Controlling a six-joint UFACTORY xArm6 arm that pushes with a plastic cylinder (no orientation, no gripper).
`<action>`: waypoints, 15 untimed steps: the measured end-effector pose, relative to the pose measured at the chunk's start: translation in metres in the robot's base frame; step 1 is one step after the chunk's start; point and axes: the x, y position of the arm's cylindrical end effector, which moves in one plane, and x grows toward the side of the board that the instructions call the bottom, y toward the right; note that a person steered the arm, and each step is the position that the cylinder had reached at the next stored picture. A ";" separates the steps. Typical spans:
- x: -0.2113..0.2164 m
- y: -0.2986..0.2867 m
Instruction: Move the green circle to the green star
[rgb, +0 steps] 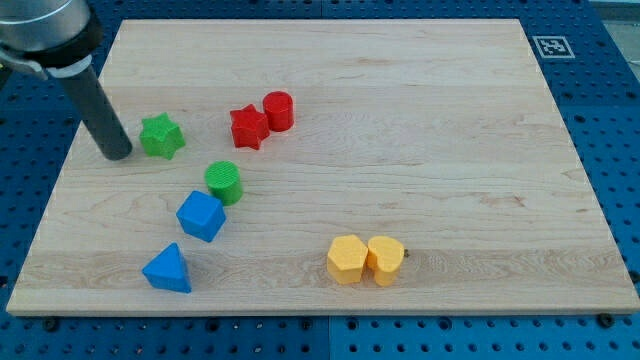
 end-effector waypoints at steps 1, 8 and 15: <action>-0.008 0.021; 0.076 0.140; 0.043 0.165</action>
